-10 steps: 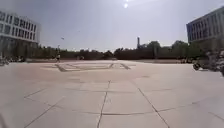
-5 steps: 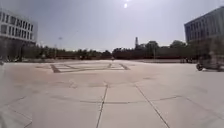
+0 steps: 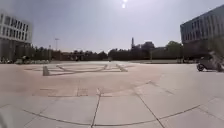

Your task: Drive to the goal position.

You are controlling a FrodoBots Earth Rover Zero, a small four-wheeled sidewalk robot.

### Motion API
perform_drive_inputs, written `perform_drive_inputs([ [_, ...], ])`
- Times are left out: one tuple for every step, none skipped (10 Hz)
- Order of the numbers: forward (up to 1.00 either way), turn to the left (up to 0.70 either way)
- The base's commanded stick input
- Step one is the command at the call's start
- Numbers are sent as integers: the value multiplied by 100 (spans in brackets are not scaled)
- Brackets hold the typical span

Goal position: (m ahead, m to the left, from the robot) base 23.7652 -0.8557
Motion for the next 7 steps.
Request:
perform_drive_inputs([
  [100,2],
  [100,11],
  [100,36],
  [100,40],
  [100,40],
  [100,40],
  [100,38],
])
